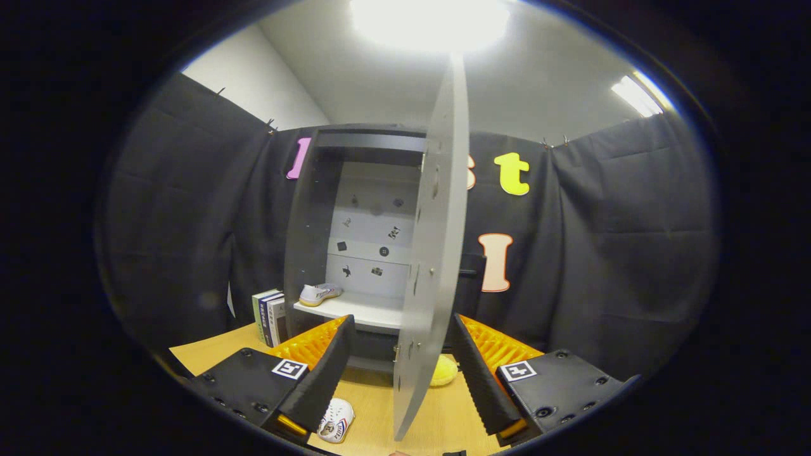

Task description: Open the shoe cabinet door, grab the shoes and put them into the shoe cabinet, then close the shoe cabinet door.

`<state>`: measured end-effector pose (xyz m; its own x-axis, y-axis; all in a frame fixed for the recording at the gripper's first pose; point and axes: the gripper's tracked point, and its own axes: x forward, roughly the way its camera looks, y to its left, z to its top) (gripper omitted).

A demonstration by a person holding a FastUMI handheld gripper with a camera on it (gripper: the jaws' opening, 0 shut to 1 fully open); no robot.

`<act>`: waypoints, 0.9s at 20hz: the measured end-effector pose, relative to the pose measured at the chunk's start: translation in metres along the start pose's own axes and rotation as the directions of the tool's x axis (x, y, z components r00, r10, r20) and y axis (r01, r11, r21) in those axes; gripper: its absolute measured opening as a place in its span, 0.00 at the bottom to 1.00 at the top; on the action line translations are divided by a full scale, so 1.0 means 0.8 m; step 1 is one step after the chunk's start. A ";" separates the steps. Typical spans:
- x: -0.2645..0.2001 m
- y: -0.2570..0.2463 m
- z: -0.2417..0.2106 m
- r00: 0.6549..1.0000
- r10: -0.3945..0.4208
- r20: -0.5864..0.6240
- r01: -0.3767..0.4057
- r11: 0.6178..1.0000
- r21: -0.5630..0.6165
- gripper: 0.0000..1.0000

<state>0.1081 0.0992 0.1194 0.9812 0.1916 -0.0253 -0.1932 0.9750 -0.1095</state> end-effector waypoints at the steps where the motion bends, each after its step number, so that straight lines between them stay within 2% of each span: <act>1: 0.003 0.016 -0.008 1.000 0.015 -0.010 -0.015 1.000 0.002 0.95; 4: 0.017 0.066 -0.049 0.993 0.087 -0.080 -0.084 0.996 0.038 0.97; 9: 0.054 0.110 -0.132 0.970 0.128 -0.206 -0.106 0.988 0.115 0.97; 15: 0.098 0.145 -0.267 0.903 0.154 -0.400 -0.103 0.984 0.147 0.97; 18: 0.100 0.172 -0.337 0.847 0.186 -0.498 -0.121 0.980 0.160 0.97</act>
<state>0.1594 0.2181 -0.1658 0.7929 0.2878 -0.5371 -0.3074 0.9500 0.0553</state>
